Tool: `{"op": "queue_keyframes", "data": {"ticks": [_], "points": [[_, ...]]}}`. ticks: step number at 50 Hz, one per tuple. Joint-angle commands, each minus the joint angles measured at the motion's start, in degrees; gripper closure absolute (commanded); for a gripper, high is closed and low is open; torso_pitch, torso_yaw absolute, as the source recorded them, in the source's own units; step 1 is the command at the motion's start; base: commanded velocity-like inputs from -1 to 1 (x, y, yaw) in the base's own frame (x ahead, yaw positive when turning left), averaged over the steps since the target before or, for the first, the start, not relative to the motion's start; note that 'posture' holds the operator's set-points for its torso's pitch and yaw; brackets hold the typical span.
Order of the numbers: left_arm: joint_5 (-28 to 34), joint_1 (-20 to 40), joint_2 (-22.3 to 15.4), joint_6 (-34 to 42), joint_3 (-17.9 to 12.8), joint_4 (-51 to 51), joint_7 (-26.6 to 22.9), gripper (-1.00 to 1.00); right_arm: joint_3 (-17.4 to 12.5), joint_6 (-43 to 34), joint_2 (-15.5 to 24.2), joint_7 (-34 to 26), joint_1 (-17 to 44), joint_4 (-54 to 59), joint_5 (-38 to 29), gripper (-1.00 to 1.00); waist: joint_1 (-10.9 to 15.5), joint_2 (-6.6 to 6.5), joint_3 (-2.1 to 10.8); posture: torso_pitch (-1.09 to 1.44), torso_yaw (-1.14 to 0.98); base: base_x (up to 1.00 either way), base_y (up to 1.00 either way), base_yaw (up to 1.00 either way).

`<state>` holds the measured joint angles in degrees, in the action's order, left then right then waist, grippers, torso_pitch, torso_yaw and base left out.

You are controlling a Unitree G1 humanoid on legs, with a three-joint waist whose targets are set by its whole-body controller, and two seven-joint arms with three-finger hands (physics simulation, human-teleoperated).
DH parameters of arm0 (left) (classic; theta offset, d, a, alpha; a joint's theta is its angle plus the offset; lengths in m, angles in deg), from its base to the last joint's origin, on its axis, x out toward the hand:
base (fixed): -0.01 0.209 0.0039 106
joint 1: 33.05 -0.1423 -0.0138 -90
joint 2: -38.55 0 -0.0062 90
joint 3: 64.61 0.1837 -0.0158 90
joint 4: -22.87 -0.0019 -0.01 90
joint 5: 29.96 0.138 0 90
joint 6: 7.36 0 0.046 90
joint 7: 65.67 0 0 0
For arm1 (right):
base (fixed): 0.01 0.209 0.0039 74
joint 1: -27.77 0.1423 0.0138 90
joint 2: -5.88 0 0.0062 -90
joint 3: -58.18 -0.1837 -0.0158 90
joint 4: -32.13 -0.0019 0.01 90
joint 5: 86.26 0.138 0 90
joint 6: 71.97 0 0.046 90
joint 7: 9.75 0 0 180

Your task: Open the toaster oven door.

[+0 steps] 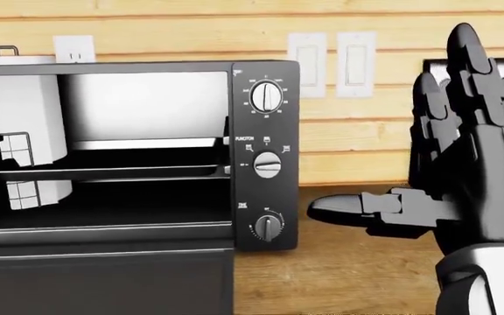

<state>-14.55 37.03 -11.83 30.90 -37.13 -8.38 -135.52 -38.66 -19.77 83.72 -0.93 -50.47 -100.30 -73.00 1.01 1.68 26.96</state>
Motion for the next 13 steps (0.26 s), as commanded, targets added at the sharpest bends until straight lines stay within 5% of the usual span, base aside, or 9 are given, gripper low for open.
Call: {"op": "queue_keyframes", "data": {"ticks": [1,13], "points": [[-0.27,0.76,-0.37,0.75,0.71,1.25,1.70,-0.49,0.03,1.11,0.17,-0.13,1.47,-0.80,0.02,-1.00,-0.14,0.04,-1.21,-0.70,0.00,0.00,0.00,0.00],[-2.54,2.44,-5.01,5.64,-5.52,1.23,3.75,-0.57,0.10,1.09,0.10,-0.20,1.31,-0.97,-0.11,-1.00,-0.73,-0.53,-1.31,-0.70,0.00,0.00,0.00,0.00]]}}
